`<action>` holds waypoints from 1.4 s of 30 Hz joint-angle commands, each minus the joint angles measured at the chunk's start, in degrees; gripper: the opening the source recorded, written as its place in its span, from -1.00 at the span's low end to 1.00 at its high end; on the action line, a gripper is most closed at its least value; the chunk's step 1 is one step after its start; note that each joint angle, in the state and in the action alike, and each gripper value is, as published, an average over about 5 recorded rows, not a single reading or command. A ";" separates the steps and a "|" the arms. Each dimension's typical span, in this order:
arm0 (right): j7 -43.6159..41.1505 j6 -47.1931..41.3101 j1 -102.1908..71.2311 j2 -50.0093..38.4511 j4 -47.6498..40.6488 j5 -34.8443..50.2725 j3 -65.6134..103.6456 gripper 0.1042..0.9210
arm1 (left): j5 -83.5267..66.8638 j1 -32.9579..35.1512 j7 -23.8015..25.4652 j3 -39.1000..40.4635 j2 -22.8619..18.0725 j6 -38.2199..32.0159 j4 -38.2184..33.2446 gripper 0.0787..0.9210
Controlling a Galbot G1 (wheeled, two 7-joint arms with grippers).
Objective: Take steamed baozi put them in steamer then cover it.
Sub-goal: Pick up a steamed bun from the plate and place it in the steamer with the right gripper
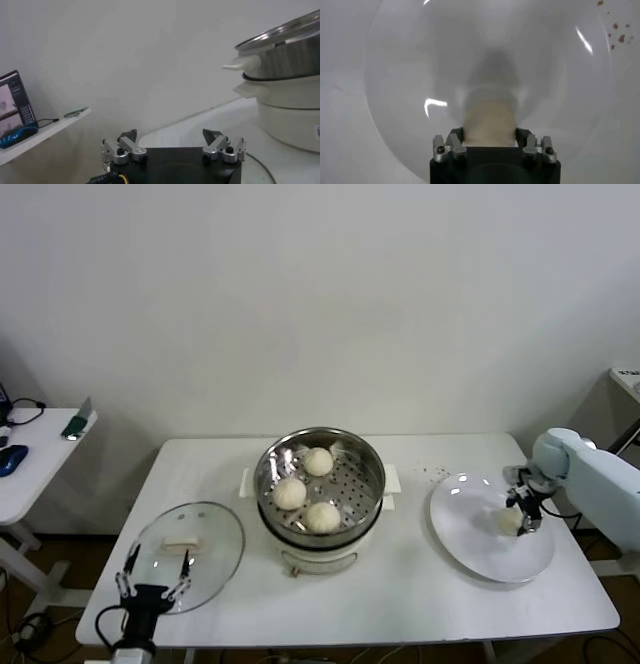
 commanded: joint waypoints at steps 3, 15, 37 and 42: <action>0.74 -3.43 12.37 -0.39 3.99 13.19 -10.16 0.39 | -0.26 0.12 0.14 0.55 0.00 0.09 -0.90 0.77; 4.85 -14.05 44.28 9.54 14.13 46.29 -37.08 0.39 | -0.14 1.49 1.10 3.32 -0.02 0.37 -3.63 0.77; 17.25 -24.63 46.14 31.08 24.39 70.62 -52.48 0.41 | 0.58 2.36 2.12 4.07 1.31 0.05 -4.99 0.77; 18.30 -25.46 43.04 31.19 24.72 68.80 -53.04 0.42 | 0.35 1.85 2.21 3.81 1.62 0.25 -4.62 0.77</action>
